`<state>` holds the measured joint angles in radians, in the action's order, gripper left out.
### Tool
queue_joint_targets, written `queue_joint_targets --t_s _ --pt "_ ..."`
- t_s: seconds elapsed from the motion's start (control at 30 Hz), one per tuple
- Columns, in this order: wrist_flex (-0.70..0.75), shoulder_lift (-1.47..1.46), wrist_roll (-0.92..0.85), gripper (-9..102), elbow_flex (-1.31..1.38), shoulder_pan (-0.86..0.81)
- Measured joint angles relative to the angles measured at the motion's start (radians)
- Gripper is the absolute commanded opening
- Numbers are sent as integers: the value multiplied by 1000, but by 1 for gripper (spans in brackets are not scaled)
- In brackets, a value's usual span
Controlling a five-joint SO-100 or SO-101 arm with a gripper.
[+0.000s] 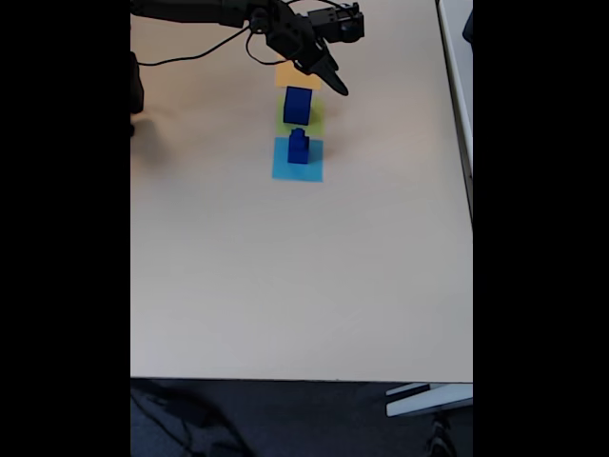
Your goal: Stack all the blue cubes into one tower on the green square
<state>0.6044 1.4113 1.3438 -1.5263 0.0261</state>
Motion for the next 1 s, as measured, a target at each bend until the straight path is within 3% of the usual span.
queue_joint_targets --t_s 0.4,1.0 --pt "176 46 -32 24 32 -150" --pt "186 115 -38 21 -140 -192"
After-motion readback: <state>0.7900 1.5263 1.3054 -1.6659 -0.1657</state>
